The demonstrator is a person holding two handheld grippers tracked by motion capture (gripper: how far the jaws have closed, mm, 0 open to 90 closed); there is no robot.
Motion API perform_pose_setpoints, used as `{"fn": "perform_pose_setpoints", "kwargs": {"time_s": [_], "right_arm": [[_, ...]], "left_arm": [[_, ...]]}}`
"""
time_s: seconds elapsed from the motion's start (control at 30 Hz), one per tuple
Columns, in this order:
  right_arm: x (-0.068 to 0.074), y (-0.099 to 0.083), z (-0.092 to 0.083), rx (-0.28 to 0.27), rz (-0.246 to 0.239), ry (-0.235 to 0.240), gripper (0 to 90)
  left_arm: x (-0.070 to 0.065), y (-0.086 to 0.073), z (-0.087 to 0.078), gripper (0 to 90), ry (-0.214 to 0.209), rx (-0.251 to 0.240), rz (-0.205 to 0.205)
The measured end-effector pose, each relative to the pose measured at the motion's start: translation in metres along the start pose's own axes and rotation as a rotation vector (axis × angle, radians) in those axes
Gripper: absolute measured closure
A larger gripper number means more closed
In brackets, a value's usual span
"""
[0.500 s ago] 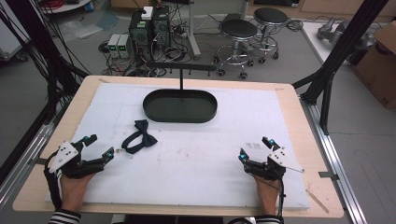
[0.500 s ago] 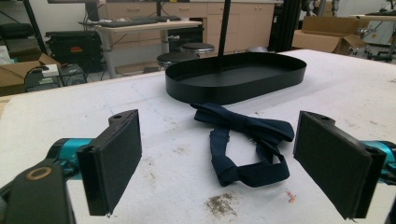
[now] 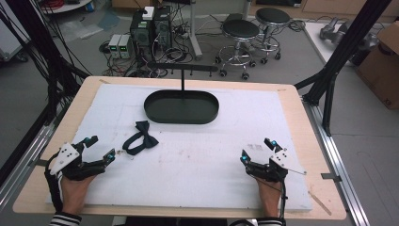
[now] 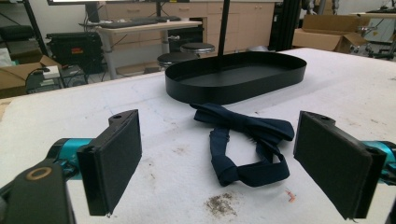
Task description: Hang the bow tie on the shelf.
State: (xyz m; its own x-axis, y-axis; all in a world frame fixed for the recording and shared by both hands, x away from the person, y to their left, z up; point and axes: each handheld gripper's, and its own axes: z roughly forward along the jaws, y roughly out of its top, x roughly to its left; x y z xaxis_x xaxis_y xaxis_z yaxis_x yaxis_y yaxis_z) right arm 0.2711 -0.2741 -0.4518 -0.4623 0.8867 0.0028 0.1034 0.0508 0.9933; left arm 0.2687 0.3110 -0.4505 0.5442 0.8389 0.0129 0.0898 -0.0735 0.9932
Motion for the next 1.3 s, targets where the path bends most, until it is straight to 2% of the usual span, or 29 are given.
{"fn": "perform_pose_setpoints", "kwargs": {"time_s": [0.23, 0.57, 0.67, 0.7, 0.83, 1.03, 1.23, 1.3], "right_arm": [[0.0, 0.0, 0.001, 0.006, 0.007, -0.008, 3.7], [0.0, 0.0, 0.001, 0.012, 0.0, -0.015, 3.7], [0.001, 0.0, 0.001, 0.013, 0.002, -0.014, 3.7], [0.001, 0.0, 0.001, 0.012, 0.002, -0.014, 3.7], [0.001, 0.0, 0.001, 0.011, -0.004, -0.014, 3.7], [0.001, 0.0, 0.001, 0.013, -0.002, -0.014, 3.7], [0.001, 0.0, 0.001, 0.014, -0.006, -0.017, 3.7], [0.001, 0.001, 0.002, 0.009, -0.013, -0.017, 3.7]], "left_arm": [[0.004, 0.0, 0.0, 15.3, -0.013, -0.002, -0.039], [0.007, 0.005, 0.0, 15.5, 0.012, 0.014, -0.03], [0.012, 0.01, -0.002, 15.5, 0.003, 0.02, -0.052], [0.014, 0.012, -0.003, 15.4, -0.006, 0.025, -0.071], [0.017, 0.019, -0.001, 15.4, -0.018, 0.048, -0.09], [0.018, 0.037, 0.007, 15.4, -0.038, 0.073, -0.068], [0.019, 0.055, 0.018, 15.4, -0.055, 0.12, -0.047], [0.019, 0.064, 0.025, 15.4, -0.063, 0.15, -0.021]]}}
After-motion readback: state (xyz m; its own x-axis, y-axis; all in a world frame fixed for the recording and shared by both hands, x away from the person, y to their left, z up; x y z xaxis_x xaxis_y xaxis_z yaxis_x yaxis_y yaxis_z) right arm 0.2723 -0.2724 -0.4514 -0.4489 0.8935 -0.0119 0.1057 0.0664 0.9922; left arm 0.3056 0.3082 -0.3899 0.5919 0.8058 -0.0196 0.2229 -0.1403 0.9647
